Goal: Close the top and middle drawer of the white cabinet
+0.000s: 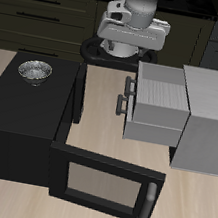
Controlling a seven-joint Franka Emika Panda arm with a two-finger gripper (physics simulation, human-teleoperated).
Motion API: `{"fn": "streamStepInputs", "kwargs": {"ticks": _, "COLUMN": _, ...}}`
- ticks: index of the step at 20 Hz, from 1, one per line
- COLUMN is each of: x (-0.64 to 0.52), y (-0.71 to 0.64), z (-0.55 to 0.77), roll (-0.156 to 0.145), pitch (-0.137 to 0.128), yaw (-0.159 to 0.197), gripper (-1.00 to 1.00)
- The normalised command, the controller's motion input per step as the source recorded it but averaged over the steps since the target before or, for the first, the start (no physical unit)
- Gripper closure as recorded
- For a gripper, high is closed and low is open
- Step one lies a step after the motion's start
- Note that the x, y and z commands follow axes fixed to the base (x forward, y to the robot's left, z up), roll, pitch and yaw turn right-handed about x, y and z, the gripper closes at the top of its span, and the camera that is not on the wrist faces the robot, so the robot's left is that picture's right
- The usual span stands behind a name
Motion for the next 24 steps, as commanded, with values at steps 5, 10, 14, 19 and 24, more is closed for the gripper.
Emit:
{"fn": "streamStepInputs", "kwargs": {"ticks": 5, "x": 0.13, "y": -0.08, "z": 0.04, "roll": 0.021, "pitch": 0.011, "yaw": 0.086, "gripper": -1.0}}
{"fn": "streamStepInputs", "kwargs": {"ticks": 10, "x": 0.14, "y": -0.09, "z": 0.06, "roll": 0.03, "pitch": 0.028, "yaw": 0.067, "gripper": -1.0}}
{"fn": "streamStepInputs", "kwargs": {"ticks": 14, "x": 0.17, "y": -0.09, "z": 0.11, "roll": 0.027, "pitch": -0.01, "yaw": 0.136, "gripper": -1.0}}
{"fn": "streamStepInputs", "kwargs": {"ticks": 19, "x": 0.19, "y": -0.12, "z": 0.05, "roll": -0.019, "pitch": 0.023, "yaw": 0.163, "gripper": -1.0}}
{"fn": "streamStepInputs", "kwargs": {"ticks": 24, "x": 0.2, "y": -0.11, "z": 0.09, "roll": -0.013, "pitch": 0.018, "yaw": 0.138, "gripper": -1.0}}
